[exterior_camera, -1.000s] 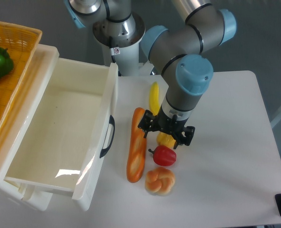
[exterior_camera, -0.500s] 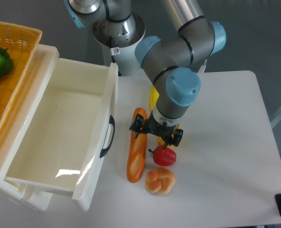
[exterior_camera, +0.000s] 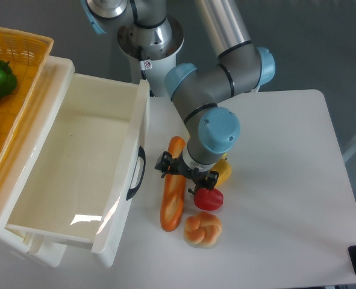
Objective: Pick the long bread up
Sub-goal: 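Move the gripper over the long orange baguette and lower it, then close the gripper around the middle of the baguette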
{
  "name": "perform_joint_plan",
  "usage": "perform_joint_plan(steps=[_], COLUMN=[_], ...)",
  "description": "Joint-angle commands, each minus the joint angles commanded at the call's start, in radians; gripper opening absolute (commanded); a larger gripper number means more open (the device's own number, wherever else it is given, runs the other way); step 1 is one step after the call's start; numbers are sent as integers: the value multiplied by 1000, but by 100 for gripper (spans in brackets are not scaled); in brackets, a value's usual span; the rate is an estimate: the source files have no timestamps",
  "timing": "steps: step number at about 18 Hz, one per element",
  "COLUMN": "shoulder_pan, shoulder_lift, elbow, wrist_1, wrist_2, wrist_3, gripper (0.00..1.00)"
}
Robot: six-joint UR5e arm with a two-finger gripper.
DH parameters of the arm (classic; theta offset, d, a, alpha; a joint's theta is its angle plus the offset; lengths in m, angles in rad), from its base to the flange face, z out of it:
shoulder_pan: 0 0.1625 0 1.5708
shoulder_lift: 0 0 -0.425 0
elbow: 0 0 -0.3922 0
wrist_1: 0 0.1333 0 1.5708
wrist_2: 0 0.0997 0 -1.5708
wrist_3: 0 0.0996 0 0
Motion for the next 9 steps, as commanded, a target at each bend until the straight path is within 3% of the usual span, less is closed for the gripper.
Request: perform_joint_plan(steps=[9], shoulder_pan=[-15], shoulder_lift=[-35], elbow=[-2], wrist_1=[12], wrist_2=[2], wrist_3=[0], gripper=[100])
